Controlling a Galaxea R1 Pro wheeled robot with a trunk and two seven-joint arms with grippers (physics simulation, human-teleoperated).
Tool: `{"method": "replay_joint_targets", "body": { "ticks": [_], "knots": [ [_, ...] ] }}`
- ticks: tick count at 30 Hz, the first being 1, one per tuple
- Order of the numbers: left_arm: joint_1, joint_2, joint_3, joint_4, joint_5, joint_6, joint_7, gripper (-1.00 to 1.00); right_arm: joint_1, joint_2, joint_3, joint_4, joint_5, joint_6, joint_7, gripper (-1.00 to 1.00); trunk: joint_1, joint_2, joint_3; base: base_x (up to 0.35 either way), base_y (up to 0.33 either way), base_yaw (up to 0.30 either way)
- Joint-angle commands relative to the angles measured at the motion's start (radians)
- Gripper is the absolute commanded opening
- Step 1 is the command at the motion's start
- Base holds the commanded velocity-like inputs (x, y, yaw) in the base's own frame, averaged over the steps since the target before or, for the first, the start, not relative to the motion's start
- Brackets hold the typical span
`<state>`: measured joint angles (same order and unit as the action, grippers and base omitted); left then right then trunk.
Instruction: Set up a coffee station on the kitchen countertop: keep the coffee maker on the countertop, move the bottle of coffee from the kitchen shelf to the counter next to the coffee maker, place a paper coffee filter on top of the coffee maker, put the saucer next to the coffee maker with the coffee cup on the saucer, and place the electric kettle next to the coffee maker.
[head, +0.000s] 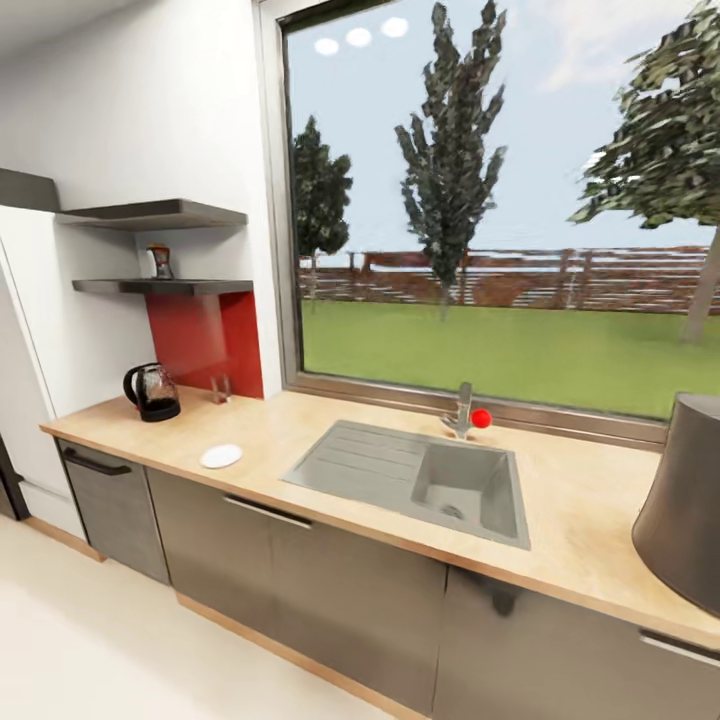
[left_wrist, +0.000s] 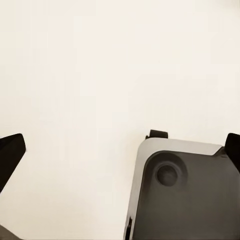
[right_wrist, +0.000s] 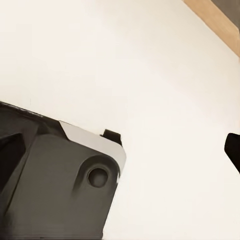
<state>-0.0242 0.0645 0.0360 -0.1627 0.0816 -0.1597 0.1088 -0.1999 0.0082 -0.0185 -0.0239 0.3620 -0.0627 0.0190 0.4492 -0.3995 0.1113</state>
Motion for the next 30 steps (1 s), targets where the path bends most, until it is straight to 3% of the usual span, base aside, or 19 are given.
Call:
{"method": "replay_joint_targets", "body": {
  "ticks": [1,6,11,21,30],
  "knots": [
    [0.0,0.0,0.001,0.001,0.009,-0.004,-0.001,1.0,0.005,0.0,-0.002,0.001,0.004,-0.002,0.003,1.0,0.001,0.0,0.0,0.279,0.238,0.0],
    [0.006,0.004,-0.001,0.002,0.007,-0.004,-0.001,1.0,0.03,0.001,-0.002,0.001,0.004,-0.003,0.002,1.0,0.001,0.0,0.0,0.252,0.255,0.0],
    [0.006,0.006,-0.001,0.002,0.004,-0.003,-0.001,1.0,0.053,0.018,-0.003,-0.001,0.002,-0.003,0.001,1.0,0.001,0.0,0.0,0.18,0.295,0.0],
    [0.004,-0.001,-0.001,0.002,0.006,-0.004,-0.001,1.0,0.056,0.077,-0.006,-0.002,-0.002,-0.008,0.0,1.0,0.001,0.0,0.0,0.127,0.317,0.0],
    [0.004,0.005,0.001,0.002,0.006,-0.003,-0.001,1.0,0.064,0.063,-0.006,-0.002,-0.013,-0.008,-0.005,1.0,0.001,0.0,0.0,0.121,0.322,0.0]
  ]
}}
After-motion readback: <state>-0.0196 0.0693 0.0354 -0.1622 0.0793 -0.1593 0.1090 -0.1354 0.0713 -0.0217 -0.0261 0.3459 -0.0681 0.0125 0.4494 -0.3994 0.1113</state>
